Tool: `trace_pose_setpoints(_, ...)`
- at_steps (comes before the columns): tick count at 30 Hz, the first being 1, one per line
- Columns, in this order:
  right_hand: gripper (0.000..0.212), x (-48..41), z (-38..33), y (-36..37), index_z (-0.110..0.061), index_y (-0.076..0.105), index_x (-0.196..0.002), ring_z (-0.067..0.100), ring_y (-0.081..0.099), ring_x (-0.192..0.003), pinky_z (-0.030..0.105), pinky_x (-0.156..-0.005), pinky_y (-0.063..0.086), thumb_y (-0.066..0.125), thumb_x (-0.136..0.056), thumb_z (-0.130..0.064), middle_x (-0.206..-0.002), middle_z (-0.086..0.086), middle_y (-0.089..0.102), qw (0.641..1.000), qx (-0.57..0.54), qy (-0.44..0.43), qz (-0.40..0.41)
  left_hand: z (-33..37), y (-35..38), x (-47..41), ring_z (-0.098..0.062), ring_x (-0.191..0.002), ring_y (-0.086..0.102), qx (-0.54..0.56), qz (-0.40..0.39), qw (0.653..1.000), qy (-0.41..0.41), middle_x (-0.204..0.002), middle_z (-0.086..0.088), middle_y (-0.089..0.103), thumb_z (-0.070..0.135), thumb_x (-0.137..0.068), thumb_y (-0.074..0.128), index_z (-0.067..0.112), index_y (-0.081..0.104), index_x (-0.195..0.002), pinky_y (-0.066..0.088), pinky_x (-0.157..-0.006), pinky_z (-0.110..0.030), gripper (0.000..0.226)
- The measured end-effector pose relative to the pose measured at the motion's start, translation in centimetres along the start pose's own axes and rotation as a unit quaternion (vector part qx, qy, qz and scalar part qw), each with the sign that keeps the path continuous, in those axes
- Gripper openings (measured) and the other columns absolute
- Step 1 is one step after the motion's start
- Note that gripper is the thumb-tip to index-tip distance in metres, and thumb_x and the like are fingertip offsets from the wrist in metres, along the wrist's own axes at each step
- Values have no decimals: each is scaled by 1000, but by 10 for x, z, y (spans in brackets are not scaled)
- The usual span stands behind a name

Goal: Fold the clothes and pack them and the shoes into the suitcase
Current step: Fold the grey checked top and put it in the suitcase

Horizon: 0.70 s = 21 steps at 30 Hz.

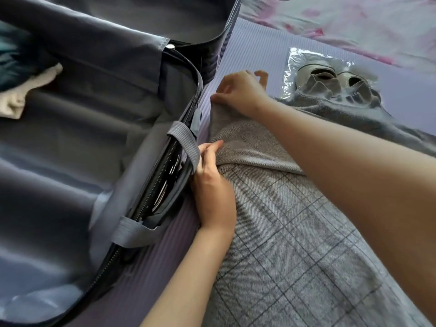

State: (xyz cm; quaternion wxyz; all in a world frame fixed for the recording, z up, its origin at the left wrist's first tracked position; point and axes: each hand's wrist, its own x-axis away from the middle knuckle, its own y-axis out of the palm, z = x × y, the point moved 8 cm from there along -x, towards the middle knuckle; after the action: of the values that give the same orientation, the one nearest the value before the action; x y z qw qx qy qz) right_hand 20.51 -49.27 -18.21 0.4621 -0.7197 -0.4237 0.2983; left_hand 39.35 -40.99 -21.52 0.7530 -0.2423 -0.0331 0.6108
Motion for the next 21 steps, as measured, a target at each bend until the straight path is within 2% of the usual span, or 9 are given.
trace_pose_setpoints(4, 21, -16, 26, -6, -16, 62, -74, 19, 59, -81, 35, -97, 37, 55, -87, -31, -73, 1, 59, 968, -172, 174, 46, 1, -1, 2, -21, -108, 53, -20, 11, 1000, 1, -111, -6, 57, -9, -73, 29, 11, 64, -110, 30, -98, -14, 55)
trace_pose_setpoints(6, 20, -21, 42, -9, -13, 62, -82, 22, 61, -88, 40, -100, 40, 55, -85, -31, -77, 2, 60, 932, -252, 250, 77, -1, 0, 2, -21, -108, 54, -25, 16, 1000, 7, -110, -4, 57, -6, -75, 28, 12, 65, -109, 32, -100, -19, 53)
trace_pose_setpoints(7, 20, -23, 46, -10, -13, 61, -85, 24, 61, -93, 42, -103, 38, 55, -86, -32, -78, 2, 61, 931, -246, 258, 81, -2, 1, 2, -21, -107, 55, -30, 14, 999, 10, -110, -3, 57, -5, -76, 28, 13, 65, -109, 33, -100, -20, 52)
trace_pose_setpoints(9, 24, -24, 47, -10, -12, 62, -95, 25, 56, -105, 41, -111, 25, 50, -92, -33, -86, 4, 63, 963, -127, 230, 54, -4, 3, 3, -21, -104, 57, -44, 9, 999, 19, -110, -3, 57, -2, -77, 27, 13, 65, -108, 32, -97, -17, 51)
trace_pose_setpoints(11, 38, -18, 38, -9, -11, 61, -117, 29, 34, -132, 42, -113, 12, 41, -98, -38, -120, 10, 59, 985, 41, 165, 26, -2, 5, 3, -20, -103, 57, -67, 0, 998, 20, -114, -2, 58, 0, -81, 30, 13, 65, -109, 31, -93, -17, 47)
trace_pose_setpoints(12, 43, -10, 28, -10, -14, 55, -128, 30, 23, -138, 43, -112, 9, 36, -100, -40, -135, 10, 50, 989, 76, 123, 24, 0, 5, 4, -20, -106, 56, -83, -5, 996, 27, -118, -2, 58, 3, -85, 33, 13, 65, -111, 31, -93, -19, 42)
trace_pose_setpoints(14, 47, 8, 10, -18, -20, 41, -142, 28, 15, -140, 41, -112, 7, 33, -101, -41, -150, 4, 34, 996, 59, 47, 46, 11, 6, 4, -19, -122, 45, -105, -17, 992, 74, -126, -5, 55, 8, -89, 38, 12, 64, -113, 27, -100, -21, 35)
trace_pose_setpoints(18, 44, 80, 1, -44, -22, 43, -141, 23, 25, -137, 36, -108, 14, 37, -100, -37, -150, -4, 35, 986, 107, -70, 105, 33, 24, 2, -27, -137, 33, -158, -81, 970, 165, -134, -10, 52, 2, -89, 47, 9, 62, -118, 26, -113, -36, 33)
trace_pose_setpoints(21, 55, 140, 31, -41, -18, 40, -143, 21, 26, -140, 34, -112, 15, 27, -97, -44, -151, -1, 35, 987, 125, -61, 83, 39, 52, -3, -26, -144, 16, -208, -182, 945, 177, -150, -12, 33, 12, -96, 43, 11, 44, -139, 15, -116, -39, 43)
